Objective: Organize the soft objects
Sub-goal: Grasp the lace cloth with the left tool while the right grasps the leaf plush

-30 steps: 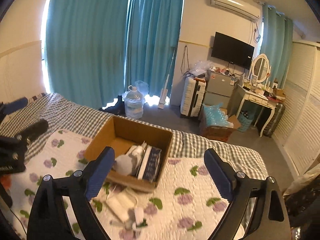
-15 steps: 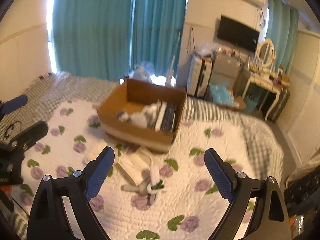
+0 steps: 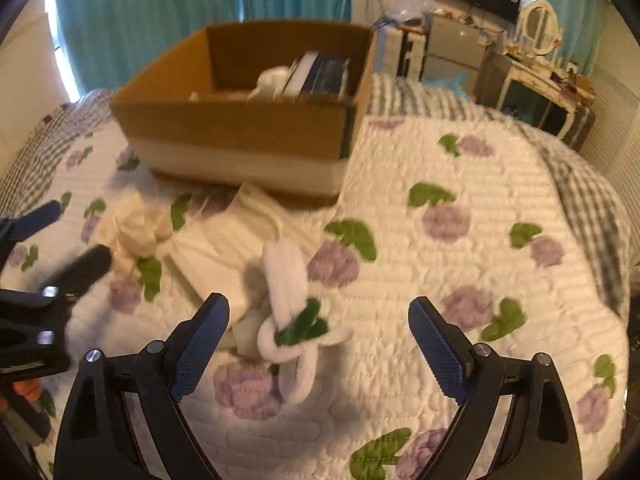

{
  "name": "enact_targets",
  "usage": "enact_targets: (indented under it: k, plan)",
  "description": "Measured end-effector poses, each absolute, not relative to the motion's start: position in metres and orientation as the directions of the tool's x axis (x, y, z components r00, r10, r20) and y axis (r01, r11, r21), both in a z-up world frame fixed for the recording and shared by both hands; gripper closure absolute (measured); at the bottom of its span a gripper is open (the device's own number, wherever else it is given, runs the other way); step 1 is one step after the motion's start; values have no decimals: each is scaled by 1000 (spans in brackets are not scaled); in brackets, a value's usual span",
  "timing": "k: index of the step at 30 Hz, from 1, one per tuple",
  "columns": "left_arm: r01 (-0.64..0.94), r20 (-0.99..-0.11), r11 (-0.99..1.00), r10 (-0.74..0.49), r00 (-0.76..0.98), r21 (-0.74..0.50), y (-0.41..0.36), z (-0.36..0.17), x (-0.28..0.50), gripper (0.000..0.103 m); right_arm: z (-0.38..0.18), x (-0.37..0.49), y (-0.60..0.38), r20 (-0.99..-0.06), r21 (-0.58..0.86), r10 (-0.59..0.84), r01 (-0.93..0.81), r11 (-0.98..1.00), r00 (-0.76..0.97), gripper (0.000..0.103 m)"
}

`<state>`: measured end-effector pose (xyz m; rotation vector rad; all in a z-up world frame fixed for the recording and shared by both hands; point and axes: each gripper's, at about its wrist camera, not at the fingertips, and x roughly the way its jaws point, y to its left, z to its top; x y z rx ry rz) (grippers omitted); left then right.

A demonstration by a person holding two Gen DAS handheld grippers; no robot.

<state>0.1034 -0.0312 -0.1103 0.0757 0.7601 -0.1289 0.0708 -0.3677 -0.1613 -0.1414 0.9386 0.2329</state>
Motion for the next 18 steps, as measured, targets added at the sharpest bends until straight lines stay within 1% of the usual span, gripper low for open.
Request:
enact_targets:
  k: [4,5,7,9,10,11,13,14,16,17,18]
  plan:
    - [135,-743,991,-103,661,-17,-25,-133,113,1,-170,72,-366,-825,-2,155,-277,961,544,29]
    - [129,-748,991,-109,655,-31,-22,-134,114,1,-171,72,-366,-828,14,167,-278,961,535,34]
    - [122,-750,991,-124,650,-59,-18,-135,116,1,-171,71,-365,-830,30,180,-281,959,527,37]
    - [118,-746,991,-127,654,-66,-16,-134,116,1,-173,71,-362,-836,21,174,-286,958,521,43]
    - [119,-745,991,-128,655,-66,-16,-135,116,1,-175,72,-362,-841,25,176,-287,958,513,52]
    - [124,-745,990,-134,653,-69,-16,-135,117,1,-178,73,-362,-847,27,173,-284,958,502,59]
    - [131,-747,989,-143,650,-75,-16,-137,119,8,-178,73,-363,-845,31,174,-278,960,505,62]
    - [134,-747,988,-145,649,-75,-16,-137,120,9,-177,72,-364,-842,33,177,-278,960,509,66]
    - [135,-745,988,-143,652,-72,-15,-138,122,9,-174,70,-364,-834,36,181,-276,960,520,68]
    - [133,-745,988,-143,651,-74,-14,-138,123,11,-172,69,-365,-829,36,183,-276,961,528,69]
    - [134,-747,988,-148,648,-80,-13,-139,125,22,-170,68,-365,-824,39,187,-276,960,535,69]
